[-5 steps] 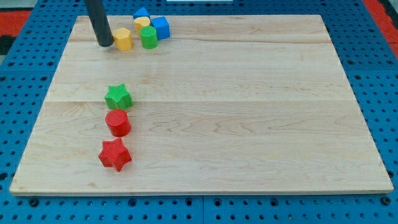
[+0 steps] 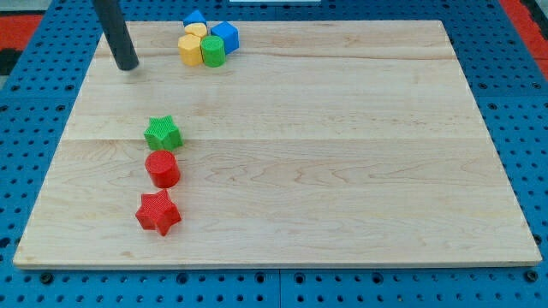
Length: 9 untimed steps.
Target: Push the green star to the top left
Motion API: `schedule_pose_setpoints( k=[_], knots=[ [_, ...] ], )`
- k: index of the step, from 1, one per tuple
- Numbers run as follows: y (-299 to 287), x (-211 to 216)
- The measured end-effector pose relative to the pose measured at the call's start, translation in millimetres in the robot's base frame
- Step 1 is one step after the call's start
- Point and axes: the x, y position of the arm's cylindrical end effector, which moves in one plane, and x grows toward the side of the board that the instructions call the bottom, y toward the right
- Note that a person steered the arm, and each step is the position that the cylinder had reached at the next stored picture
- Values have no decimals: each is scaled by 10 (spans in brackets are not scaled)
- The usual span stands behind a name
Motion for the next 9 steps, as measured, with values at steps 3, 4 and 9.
schedule_pose_setpoints(
  k=[3,4,9],
  knots=[
    [1130,1370],
    [895,1419],
    [350,1193]
  ],
)
